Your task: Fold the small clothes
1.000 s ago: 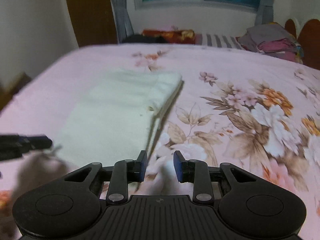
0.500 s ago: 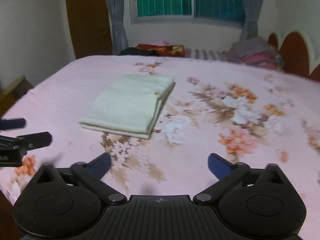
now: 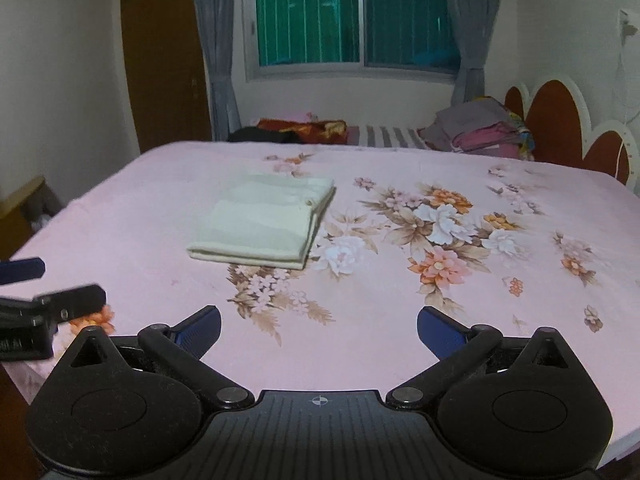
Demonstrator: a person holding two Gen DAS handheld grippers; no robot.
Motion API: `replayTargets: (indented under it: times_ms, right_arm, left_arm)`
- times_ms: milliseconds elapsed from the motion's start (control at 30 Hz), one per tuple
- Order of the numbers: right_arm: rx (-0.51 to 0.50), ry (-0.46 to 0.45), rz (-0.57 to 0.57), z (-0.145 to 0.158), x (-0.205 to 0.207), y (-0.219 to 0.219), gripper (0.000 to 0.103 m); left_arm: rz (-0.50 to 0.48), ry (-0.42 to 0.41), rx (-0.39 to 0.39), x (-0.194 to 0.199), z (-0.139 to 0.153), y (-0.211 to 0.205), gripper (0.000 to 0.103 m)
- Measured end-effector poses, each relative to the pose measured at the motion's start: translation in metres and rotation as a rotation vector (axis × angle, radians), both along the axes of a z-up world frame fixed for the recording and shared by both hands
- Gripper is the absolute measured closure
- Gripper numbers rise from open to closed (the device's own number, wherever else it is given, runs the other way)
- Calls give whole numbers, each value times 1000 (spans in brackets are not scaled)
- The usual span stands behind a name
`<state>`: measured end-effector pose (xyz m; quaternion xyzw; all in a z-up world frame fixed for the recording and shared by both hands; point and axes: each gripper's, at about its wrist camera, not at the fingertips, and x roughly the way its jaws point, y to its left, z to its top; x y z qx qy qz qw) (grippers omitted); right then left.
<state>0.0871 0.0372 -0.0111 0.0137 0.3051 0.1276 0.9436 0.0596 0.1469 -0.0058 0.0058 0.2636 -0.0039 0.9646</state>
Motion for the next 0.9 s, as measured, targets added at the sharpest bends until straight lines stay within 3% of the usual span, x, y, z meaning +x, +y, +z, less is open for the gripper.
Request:
replayTargets:
  times_ms: [433,900]
  right_arm:
    - [-5,-40,-12,18,-35,1,0]
    - [-15,-50,-10,23,-44,-5,0]
  left_arm:
    - [9,-44,-33,-25,9,-1,0]
    - [9,-67,-38,-29,11,-3,0]
